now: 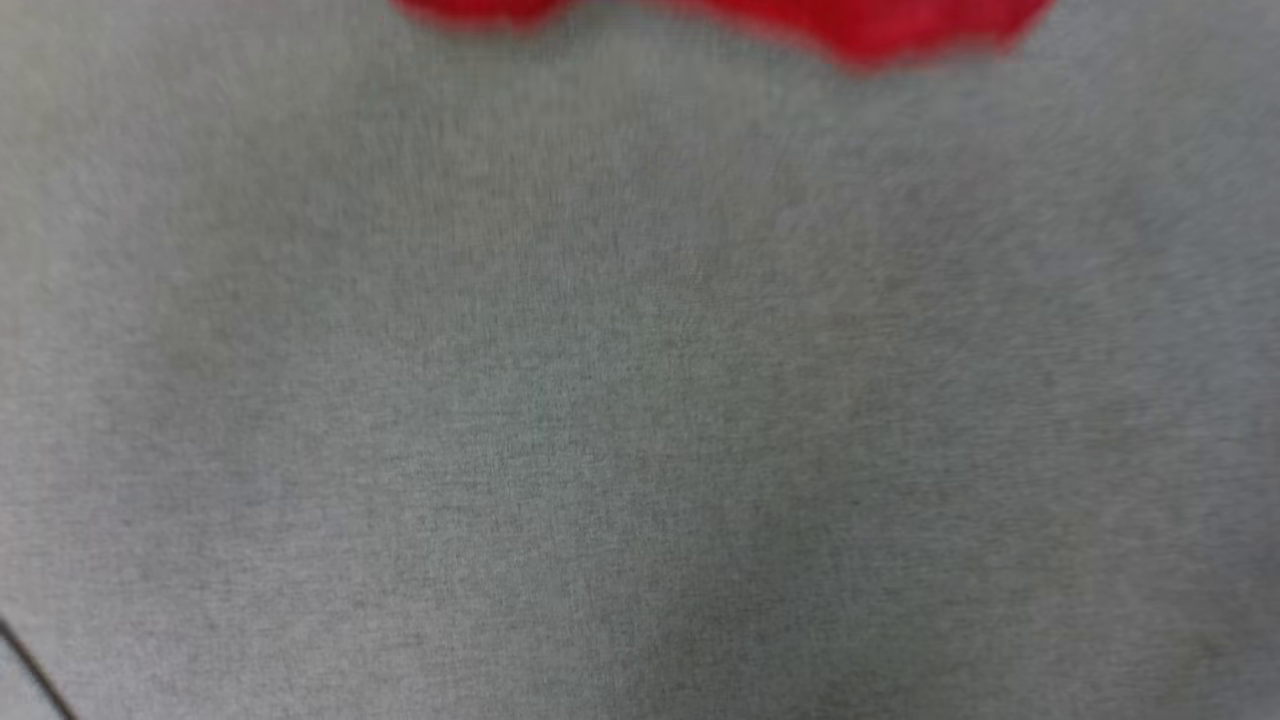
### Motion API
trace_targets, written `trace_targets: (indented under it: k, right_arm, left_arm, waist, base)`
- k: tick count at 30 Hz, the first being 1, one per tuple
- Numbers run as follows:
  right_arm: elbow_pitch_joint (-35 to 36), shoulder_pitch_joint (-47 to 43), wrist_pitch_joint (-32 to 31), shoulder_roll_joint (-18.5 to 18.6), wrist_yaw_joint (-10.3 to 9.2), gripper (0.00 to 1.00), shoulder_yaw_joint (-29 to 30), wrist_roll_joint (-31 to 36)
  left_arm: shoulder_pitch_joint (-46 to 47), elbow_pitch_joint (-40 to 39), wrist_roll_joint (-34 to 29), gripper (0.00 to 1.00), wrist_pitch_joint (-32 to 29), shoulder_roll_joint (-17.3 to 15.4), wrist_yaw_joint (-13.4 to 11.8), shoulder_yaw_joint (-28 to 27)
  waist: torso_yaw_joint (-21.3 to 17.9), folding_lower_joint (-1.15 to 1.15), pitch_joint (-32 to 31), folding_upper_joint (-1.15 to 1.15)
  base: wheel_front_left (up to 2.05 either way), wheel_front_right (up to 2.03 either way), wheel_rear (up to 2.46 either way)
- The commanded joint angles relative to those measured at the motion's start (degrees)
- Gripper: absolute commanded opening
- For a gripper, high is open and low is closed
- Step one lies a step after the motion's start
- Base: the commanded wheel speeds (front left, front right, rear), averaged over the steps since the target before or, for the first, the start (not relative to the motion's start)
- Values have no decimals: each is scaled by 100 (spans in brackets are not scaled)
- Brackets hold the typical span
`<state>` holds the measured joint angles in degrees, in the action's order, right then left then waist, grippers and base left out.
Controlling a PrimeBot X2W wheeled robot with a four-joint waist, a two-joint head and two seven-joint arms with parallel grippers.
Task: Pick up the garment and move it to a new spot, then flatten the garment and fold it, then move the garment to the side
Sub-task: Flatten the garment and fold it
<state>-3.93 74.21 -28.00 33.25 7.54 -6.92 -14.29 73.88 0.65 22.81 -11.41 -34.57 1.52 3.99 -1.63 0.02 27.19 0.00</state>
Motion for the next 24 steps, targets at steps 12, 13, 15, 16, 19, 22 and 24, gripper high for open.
trace_targets:
  k: [12,13,15,16,19,22,24]
  right_arm:
    - [-1930,1402,1562,-785,-9,0,71,983]
    - [-2046,1318,1634,-833,-10,0,58,1009]
    - [-2266,1099,1752,-930,-10,0,28,1033]
    - [-2360,988,1811,-969,-10,0,45,1030]
    - [-2636,505,1963,-1127,-10,0,161,953]
    - [-2874,-129,1967,-1237,-8,0,-12,846]
    - [-2972,-509,1912,-1190,-9,0,-164,717]
  left_arm:
    - [1484,2024,-559,0,1615,497,60,477]
    - [1409,2114,-556,0,1711,535,69,506]
    - [1166,2292,-528,0,1881,637,76,570]
    - [1011,2358,-508,0,1972,697,65,598]
    - [395,2575,-404,0,2245,866,1,603]
    - [-369,2717,-311,0,2436,998,-56,604]
    - [-896,2744,-281,0,2523,1087,-98,610]
  waist:
    - [404,-2,1142,0]
    - [419,-2,1146,0]
    - [446,-2,1139,0]
    - [464,-2,1121,0]
    - [507,-2,988,0]
    - [528,-2,811,0]
    - [550,-2,658,0]
  base:
    - [0,0,0]
    - [0,0,0]
    - [0,0,0]
    - [0,0,0]
    - [0,0,0]
    - [0,0,0]
    - [0,0,0]
